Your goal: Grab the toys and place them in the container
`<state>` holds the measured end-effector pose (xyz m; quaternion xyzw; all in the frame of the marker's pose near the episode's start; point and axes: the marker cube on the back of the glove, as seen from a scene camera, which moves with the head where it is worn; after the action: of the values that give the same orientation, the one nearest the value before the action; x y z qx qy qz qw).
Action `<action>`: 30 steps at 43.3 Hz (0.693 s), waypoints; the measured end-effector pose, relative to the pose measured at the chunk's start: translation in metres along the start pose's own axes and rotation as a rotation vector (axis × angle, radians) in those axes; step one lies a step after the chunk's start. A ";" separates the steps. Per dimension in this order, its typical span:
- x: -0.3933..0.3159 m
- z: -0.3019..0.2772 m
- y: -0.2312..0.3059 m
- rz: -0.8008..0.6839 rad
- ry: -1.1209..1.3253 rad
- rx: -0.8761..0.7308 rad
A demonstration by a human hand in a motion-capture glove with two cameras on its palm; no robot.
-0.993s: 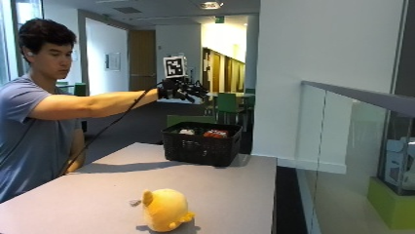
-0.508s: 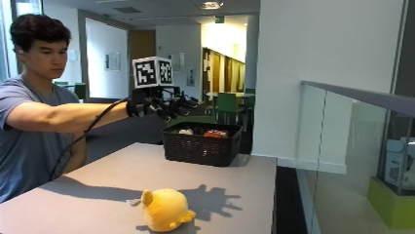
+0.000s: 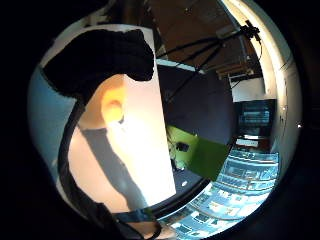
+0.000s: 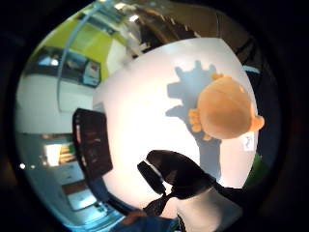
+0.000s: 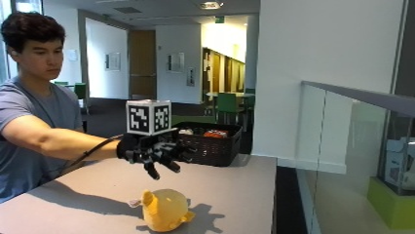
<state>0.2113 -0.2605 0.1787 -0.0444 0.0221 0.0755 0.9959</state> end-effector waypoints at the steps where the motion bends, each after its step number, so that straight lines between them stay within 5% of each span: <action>1: 0.001 0.005 -0.001 0.001 -0.002 -0.006; 30: 0.018 0.120 -0.010 0.062 0.139 -0.172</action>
<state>0.2352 -0.2563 0.2980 -0.1340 0.0858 0.1045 0.9817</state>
